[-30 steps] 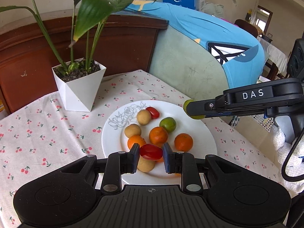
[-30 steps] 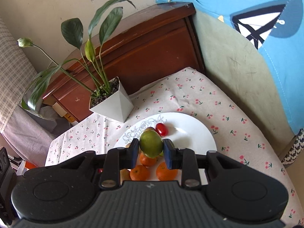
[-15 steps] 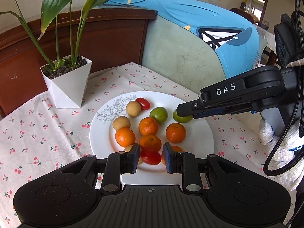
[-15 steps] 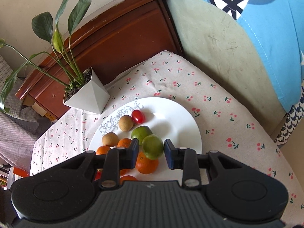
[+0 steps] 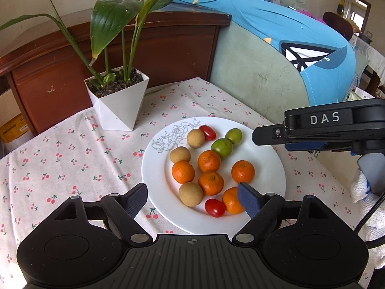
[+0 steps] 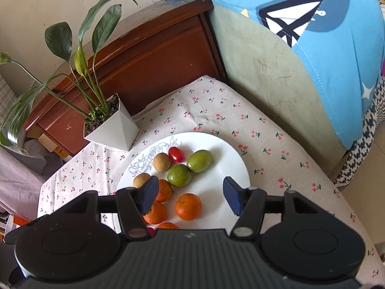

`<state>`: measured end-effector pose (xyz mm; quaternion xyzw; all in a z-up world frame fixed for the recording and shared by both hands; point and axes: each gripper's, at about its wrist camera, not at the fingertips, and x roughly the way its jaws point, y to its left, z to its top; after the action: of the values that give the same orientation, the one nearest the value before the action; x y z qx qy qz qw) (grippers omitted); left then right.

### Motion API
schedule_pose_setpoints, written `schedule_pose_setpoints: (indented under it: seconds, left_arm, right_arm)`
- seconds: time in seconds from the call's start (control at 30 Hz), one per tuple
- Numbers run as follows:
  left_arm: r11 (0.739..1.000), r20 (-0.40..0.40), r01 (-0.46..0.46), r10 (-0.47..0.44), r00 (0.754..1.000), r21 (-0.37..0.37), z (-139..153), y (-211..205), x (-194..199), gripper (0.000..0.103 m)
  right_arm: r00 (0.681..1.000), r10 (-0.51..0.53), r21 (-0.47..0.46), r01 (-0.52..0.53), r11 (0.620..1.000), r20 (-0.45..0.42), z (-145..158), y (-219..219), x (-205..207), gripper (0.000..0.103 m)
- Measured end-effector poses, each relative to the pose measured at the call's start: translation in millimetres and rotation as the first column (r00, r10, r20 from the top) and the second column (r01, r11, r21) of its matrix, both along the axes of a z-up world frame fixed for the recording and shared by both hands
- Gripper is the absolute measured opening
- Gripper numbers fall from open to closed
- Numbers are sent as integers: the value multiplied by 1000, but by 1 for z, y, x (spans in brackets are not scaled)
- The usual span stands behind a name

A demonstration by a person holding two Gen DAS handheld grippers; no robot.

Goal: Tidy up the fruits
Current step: 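Lift both open tools back from the filled plate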

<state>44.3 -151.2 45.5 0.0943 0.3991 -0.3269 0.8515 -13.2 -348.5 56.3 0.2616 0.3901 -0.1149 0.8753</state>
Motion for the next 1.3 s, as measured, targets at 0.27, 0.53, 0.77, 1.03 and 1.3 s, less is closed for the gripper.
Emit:
schedule_pose_setpoints:
  seconds: [0.27, 0.53, 0.77, 1.03, 1.3]
  left_arm:
    - [995, -22, -88, 89, 996, 48, -2, 6, -3, 88]
    - [978, 49, -162, 157, 986, 132, -4, 6, -11, 88]
    - [964, 108, -207, 191, 976, 167, 1, 7, -11, 89]
    - [960, 72, -232, 223, 972, 158, 3, 10, -4, 92]
    - [953, -4, -266, 270, 963, 141, 1, 17, 4, 95]
  right_arm:
    - [998, -64, -53, 63, 997, -23, 10, 8, -21, 78]
    - [995, -72, -98, 66, 993, -66, 4, 24, -32, 83]
    - [992, -76, -128, 63, 990, -97, -2, 29, -29, 83]
    - [990, -61, -163, 40, 986, -126, -8, 36, -24, 84]
    - [989, -30, -203, -1, 979, -148, -9, 45, -20, 87]
